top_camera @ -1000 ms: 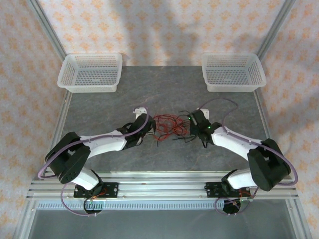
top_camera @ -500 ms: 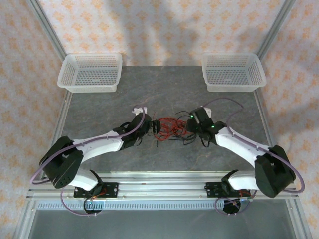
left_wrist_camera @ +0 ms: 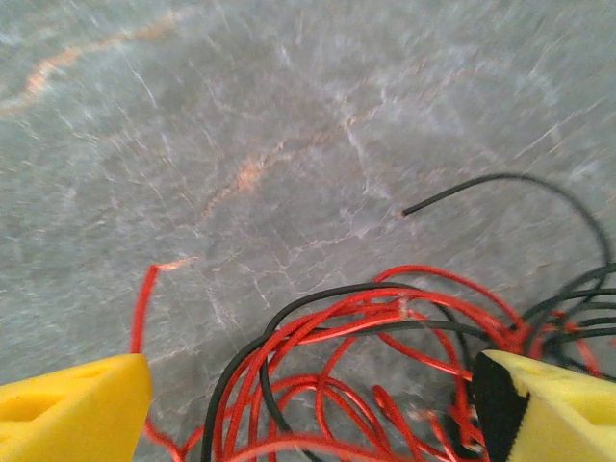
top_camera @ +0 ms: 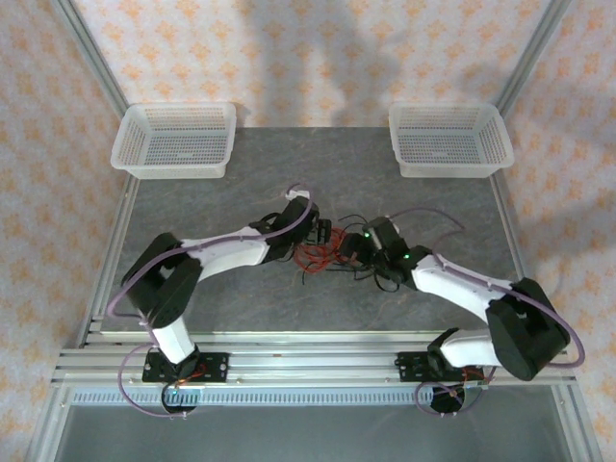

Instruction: Untangle the cables

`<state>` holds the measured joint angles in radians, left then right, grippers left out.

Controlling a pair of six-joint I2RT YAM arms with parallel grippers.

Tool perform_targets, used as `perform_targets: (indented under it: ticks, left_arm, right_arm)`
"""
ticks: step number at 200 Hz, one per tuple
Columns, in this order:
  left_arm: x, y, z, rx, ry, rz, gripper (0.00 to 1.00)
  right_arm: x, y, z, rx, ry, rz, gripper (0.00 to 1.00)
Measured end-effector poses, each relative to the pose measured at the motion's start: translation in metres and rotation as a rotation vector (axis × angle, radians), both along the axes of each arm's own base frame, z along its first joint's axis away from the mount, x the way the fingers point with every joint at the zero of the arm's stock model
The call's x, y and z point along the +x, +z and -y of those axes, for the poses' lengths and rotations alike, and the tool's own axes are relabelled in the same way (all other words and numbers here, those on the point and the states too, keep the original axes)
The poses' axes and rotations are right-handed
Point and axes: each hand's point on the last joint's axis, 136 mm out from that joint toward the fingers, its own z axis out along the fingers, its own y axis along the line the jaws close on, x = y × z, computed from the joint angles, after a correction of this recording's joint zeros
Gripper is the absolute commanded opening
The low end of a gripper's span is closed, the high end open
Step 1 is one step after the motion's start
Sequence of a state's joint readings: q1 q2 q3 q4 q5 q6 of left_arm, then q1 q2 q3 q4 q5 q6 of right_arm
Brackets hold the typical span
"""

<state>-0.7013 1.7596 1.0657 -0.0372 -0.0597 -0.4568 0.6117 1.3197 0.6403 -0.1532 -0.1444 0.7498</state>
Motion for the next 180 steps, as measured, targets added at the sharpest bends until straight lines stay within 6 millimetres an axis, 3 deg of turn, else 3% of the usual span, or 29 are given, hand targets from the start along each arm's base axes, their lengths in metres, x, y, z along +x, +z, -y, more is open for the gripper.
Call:
perform_targets:
  ticks: [29, 55, 90, 112, 132, 180]
  left_arm:
    - [0.0, -0.037, 0.003, 0.054, -0.027, -0.069, 0.86]
    - [-0.001, -0.049, 0.002, 0.068, -0.029, -0.091, 0.82]
    - [-0.006, -0.058, -0.007, 0.091, -0.004, -0.099, 0.8]
    - [-0.009, -0.065, -0.019, 0.121, 0.036, -0.096, 0.8]
    - [-0.01, -0.067, -0.029, 0.139, 0.079, -0.087, 0.8]
    - [-0.019, -0.067, -0.061, 0.158, 0.212, -0.081, 0.81]
  right_arm:
    - [-0.005, -0.032, -0.004, -0.076, 0.002, -0.055, 0.86]
    - [0.007, -0.034, -0.004, -0.117, -0.024, -0.032, 0.73]
    - [0.015, -0.042, 0.011, -0.243, -0.047, -0.014, 0.29]
    - [0.017, -0.044, 0.024, -0.317, -0.058, -0.01, 0.08]
    - [0.021, -0.043, 0.039, -0.369, -0.074, 0.0, 0.0]
    - [0.029, -0.024, 0.063, -0.458, -0.062, 0.046, 0.0]
